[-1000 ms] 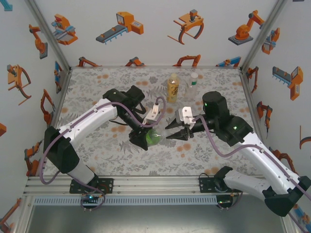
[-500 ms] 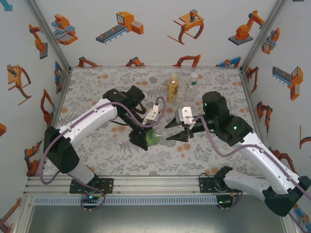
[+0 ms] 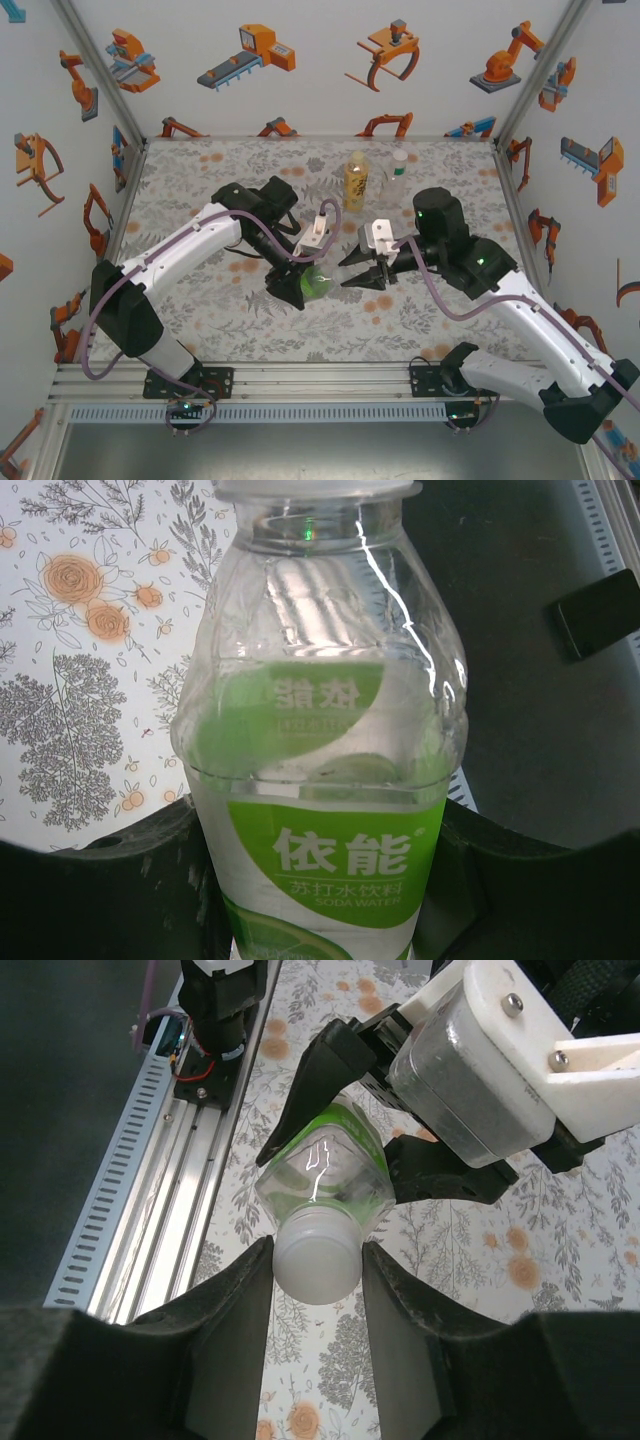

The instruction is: Screw on the bottle caps

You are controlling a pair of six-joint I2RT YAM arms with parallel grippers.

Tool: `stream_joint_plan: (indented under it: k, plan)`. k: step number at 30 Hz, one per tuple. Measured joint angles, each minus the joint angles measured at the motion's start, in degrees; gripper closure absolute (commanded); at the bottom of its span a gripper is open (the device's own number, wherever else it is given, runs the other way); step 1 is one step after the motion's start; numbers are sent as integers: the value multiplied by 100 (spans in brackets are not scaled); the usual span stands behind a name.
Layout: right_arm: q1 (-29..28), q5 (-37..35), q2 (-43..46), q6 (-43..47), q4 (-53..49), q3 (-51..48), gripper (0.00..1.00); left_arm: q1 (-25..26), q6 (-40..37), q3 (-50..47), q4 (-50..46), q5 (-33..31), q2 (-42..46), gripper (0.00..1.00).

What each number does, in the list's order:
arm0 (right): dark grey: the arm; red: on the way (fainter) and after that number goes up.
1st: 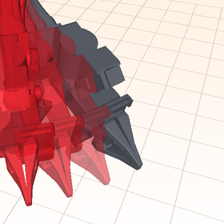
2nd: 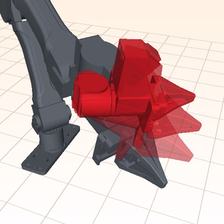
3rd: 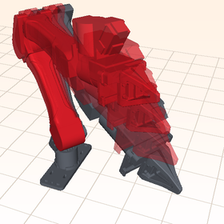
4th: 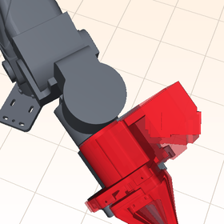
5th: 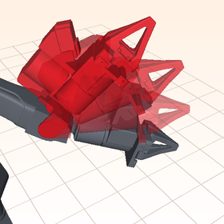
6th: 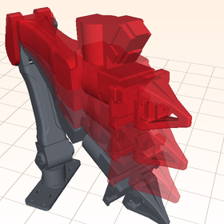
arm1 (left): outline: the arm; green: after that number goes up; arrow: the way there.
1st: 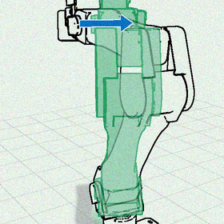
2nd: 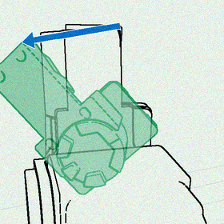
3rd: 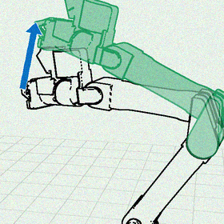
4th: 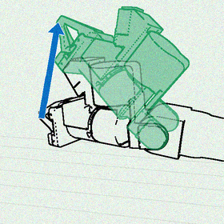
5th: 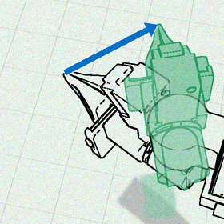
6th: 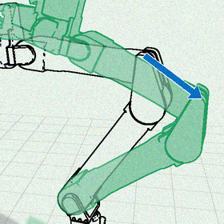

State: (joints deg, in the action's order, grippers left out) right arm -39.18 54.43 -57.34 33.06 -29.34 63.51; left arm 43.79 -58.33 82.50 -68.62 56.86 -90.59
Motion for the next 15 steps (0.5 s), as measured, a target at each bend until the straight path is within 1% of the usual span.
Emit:
stream_joint_plan:
  k: [1, 3, 6, 10, 12, 15]
  plan:
    - [0, 4, 0, 2, 0, 0, 67, 0, 0, 0, 0, -2, 0, 100]
    - [0, 2, 0, 2, 2, 0, 78, 0, -4, 0, -7, 0, 0, 100]
    - [0, 4, 2, 2, 0, 0, 100, 0, -20, 0, -4, -2, 0, 100]
    - [0, -11, 2, -111, 24, 0, 100, 0, 7, 0, 57, -52, 22, 100]
    - [0, -61, 2, -382, 144, -4, 100, -9, 116, -55, 243, -138, 122, 100]
    - [0, -162, 20, -970, 616, -160, 100, -59, 404, -348, 778, -380, 498, 100]
